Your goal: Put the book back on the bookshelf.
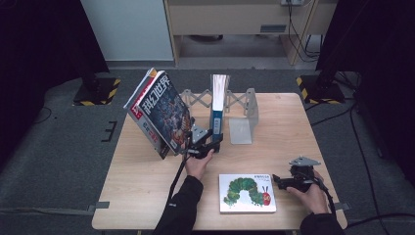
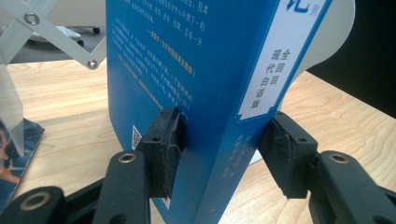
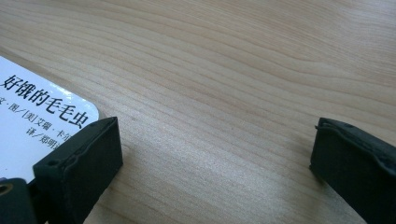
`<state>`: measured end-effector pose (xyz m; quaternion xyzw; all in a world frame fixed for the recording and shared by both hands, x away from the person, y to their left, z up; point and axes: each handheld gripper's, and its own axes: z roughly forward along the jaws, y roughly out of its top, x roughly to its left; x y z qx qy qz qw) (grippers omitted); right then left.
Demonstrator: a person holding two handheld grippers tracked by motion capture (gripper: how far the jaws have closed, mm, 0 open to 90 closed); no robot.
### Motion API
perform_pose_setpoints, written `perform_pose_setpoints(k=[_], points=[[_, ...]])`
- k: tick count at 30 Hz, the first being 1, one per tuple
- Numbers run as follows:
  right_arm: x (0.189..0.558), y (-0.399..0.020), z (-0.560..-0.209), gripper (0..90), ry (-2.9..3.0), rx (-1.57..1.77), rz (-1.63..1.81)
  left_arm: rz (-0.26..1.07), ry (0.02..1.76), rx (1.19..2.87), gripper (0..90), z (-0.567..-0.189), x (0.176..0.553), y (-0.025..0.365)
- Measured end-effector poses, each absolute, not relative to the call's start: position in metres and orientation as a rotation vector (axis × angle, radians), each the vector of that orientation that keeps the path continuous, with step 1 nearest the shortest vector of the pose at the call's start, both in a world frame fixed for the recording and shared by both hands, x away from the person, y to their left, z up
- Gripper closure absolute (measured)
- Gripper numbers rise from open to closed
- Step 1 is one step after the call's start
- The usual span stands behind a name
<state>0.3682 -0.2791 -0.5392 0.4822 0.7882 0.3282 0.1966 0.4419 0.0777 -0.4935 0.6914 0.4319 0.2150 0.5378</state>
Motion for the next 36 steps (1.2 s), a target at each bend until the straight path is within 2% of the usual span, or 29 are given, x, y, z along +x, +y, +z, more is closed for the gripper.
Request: perform_pose_setpoints(k=[5,14,19,33,36], points=[[0.368,-0.279,-0.539,2.5,2.207,1.351,0.919,0.500,1.021,1.639,45.6,-0.495,0.445,0.079],[0.368,-0.279,-0.539,2.5,2.207,1.350,0.919,0.478,1.010,1.658,52.7,-0.499,0.436,0.086],[0.368,-0.279,-0.539,2.5,2.207,1.350,0.919,0.435,1.017,1.653,50.5,-0.498,0.442,0.087],[0.368,-0.279,-0.539,2.5,2.207,1.351,0.919,0.472,1.021,1.681,49.0,-0.495,0.448,0.085],[0.368,-0.279,-0.539,2.5,2.207,1.350,0.919,0.460,1.020,1.682,45.8,-0.489,0.445,0.089]])
